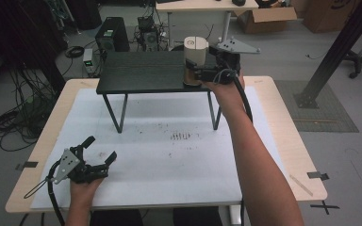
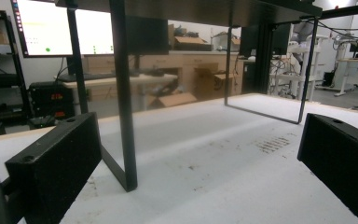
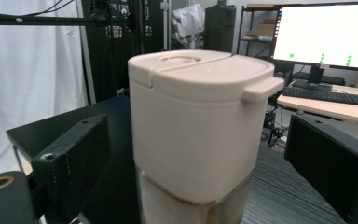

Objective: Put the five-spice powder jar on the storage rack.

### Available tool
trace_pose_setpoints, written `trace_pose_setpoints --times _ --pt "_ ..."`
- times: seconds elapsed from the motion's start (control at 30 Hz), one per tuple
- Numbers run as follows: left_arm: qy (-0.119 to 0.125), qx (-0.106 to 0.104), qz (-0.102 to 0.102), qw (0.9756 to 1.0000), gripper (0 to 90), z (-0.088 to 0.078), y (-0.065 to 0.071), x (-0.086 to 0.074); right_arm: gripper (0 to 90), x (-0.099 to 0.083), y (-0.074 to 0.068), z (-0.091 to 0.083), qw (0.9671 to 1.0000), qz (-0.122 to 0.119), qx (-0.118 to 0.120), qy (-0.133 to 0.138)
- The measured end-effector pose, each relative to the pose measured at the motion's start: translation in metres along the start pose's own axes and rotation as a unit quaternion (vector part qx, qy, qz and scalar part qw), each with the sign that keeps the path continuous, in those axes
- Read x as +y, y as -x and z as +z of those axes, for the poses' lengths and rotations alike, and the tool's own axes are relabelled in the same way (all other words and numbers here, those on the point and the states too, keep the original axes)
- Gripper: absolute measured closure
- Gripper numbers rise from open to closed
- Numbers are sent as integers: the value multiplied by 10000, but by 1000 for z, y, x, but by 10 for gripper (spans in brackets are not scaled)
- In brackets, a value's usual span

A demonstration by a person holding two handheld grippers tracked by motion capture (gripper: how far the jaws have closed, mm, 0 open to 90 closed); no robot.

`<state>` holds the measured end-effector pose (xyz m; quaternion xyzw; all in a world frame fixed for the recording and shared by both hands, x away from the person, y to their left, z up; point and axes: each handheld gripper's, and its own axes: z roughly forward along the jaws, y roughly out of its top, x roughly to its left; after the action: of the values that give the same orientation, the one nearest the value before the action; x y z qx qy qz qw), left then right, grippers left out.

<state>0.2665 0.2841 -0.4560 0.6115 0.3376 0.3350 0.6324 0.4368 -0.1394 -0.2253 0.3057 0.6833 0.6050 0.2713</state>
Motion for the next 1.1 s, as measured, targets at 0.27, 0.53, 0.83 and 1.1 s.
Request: trace_pose_setpoints --times 0.27,0.53,0.83,1.1 --pt "-1 0 0 10000 2 0 0 0 44 -4 -4 -11 9998 -59 165 29" --pt "5 -2 7 10000 2 0 0 0 13 -9 -12 -25 9992 -27 379 90" --pt "-3 -3 2 10000 2 0 0 0 0 -21 -18 -42 9985 -35 524 135" --pt "-14 -7 6 10000 2 1 0 0 0 -27 -24 -56 9975 -41 654 280"
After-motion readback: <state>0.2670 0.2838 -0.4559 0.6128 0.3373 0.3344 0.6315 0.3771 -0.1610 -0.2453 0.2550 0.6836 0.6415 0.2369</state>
